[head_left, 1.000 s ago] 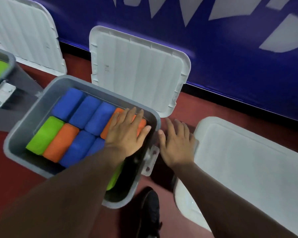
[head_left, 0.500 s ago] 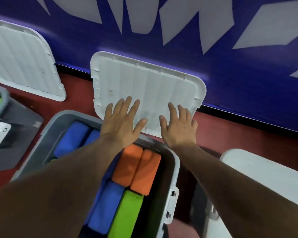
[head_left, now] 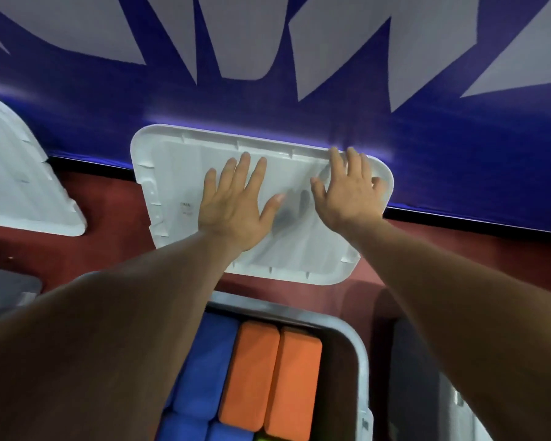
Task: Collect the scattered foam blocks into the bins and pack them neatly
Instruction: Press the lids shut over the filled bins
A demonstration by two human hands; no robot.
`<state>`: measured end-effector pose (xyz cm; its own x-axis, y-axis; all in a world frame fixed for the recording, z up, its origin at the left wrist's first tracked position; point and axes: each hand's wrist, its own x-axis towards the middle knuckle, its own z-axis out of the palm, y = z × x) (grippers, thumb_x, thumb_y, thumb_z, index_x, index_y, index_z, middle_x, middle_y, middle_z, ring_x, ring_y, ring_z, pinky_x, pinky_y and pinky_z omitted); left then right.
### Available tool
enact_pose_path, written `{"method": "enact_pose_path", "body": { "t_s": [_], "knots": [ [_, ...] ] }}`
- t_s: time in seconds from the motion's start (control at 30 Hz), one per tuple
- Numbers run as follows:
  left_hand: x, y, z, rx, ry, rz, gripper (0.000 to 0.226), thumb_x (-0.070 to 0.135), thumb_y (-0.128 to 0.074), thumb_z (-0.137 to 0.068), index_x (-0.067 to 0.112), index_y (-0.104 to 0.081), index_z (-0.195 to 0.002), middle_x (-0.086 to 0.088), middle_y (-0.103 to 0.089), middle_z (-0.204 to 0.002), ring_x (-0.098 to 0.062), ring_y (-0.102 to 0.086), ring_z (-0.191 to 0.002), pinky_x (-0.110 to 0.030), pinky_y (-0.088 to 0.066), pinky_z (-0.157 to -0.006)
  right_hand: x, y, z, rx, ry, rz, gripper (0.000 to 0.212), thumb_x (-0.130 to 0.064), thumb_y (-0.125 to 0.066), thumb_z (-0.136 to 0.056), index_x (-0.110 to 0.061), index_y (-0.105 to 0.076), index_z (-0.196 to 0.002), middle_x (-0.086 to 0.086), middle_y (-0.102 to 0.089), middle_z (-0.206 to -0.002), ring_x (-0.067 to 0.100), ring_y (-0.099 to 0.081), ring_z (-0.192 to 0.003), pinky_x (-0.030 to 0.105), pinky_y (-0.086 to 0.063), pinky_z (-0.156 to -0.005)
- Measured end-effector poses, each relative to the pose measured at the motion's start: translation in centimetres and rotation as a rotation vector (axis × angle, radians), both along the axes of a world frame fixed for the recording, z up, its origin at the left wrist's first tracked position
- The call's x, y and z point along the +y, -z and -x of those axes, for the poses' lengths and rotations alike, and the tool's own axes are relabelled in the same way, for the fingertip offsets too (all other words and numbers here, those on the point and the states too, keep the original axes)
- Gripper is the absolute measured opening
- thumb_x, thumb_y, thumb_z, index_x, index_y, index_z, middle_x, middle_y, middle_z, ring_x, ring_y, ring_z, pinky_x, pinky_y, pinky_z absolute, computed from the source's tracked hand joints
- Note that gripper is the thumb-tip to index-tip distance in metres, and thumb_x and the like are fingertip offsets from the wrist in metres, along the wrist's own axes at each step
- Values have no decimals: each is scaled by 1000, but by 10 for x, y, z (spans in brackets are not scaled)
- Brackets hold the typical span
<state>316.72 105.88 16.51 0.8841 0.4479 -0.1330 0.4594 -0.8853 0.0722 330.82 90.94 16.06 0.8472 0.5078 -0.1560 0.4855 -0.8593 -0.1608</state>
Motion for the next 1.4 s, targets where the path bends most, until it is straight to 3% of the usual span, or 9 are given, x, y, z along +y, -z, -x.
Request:
{"method": "enact_pose_path", "body": {
  "t_s": [0.13, 0.27, 0.43, 0.57, 0.67, 0.73, 0.83, 1.23, 1.4],
  "knots": [
    [12, 8, -2, -32, 15, -26, 85, 71, 6, -90, 27, -2, -162, -5, 1, -170, -28, -2, -156, -51, -2, -123, 3, -1, 2, -158, -32, 86, 68, -67, -24, -99, -31, -26, -156, 9, -34, -149, 32, -28, -141, 55, -23, -113],
    [21, -3, 10, -161, 48, -12, 75, 65, -7, -100, 24, -20, -161, -8, -17, -168, -28, -13, -155, -51, -9, -123, -7, -14, 26, -200, -14, 26, 63, -69, -24, -100, -19, -58, -118, 13, -46, -114, 35, -45, -109, 49, -33, -97],
    [31, -19, 22, -100, 132, -32, 73, 60, -6, -100, 23, -28, -159, -8, -34, -162, -28, -21, -153, -49, -12, -124, -20, -26, 67, 76, -29, 5, 49, -67, -18, -102, -23, -39, -101, 9, -53, -87, 41, -61, -91, 42, -36, -71],
    [36, -27, 35, -75, 174, -39, 78, 62, -3, -98, 21, -31, -158, -6, -48, -153, -28, -31, -149, -48, -12, -124, -19, -41, 90, -111, -99, 11, 65, -63, -16, -102, -17, -58, -83, 15, -67, -82, 40, -64, -88, 41, -38, -73],
    [41, -45, 46, -74, 222, -9, 85, 63, 1, -94, 19, -43, -152, -9, -70, -120, -32, -58, -120, -45, -32, -111, -21, -50, 108, -200, -143, -3, 70, -62, -16, -101, -16, -57, -68, 14, -64, -69, 39, -63, -73, 41, -40, -73],
    [41, -60, 55, -78, 236, -33, 86, 63, 2, -92, 20, -49, -147, -7, -73, -108, -32, -64, -104, -45, -40, -96, -22, -62, 116, -216, -114, 6, 69, -64, -13, -101, -19, -53, -67, 12, -62, -68, 37, -61, -72, 41, -38, -74],
    [34, -79, 73, -77, 255, -55, 85, 60, 3, -93, 20, -53, -143, -6, -71, -112, -31, -63, -104, -45, -39, -89, -26, -79, 134, -231, -74, 41, 73, -66, -9, -100, -18, -58, -74, 7, -62, -74, 33, -60, -78, 41, -35, -78],
    [-17, -107, 234, -137, 178, -157, 68, 51, -13, -102, 13, -51, -145, -10, -63, -110, -31, -57, -100, -45, -37, -93, -63, -120, 280, -169, -109, 64, 76, -68, -3, -95, -15, -57, -104, 12, -59, -105, 34, -52, -102, 45, -38, -84],
    [-63, -88, 332, -172, 146, -184, 58, 45, -25, -103, 12, -53, -141, -14, -57, -103, -35, -52, -92, -47, -37, -91, -103, -104, 357, -219, -228, 24, 72, -66, -13, -98, -10, -57, -97, 15, -57, -96, 37, -52, -91, 48, -39, -79]
  ]
}}
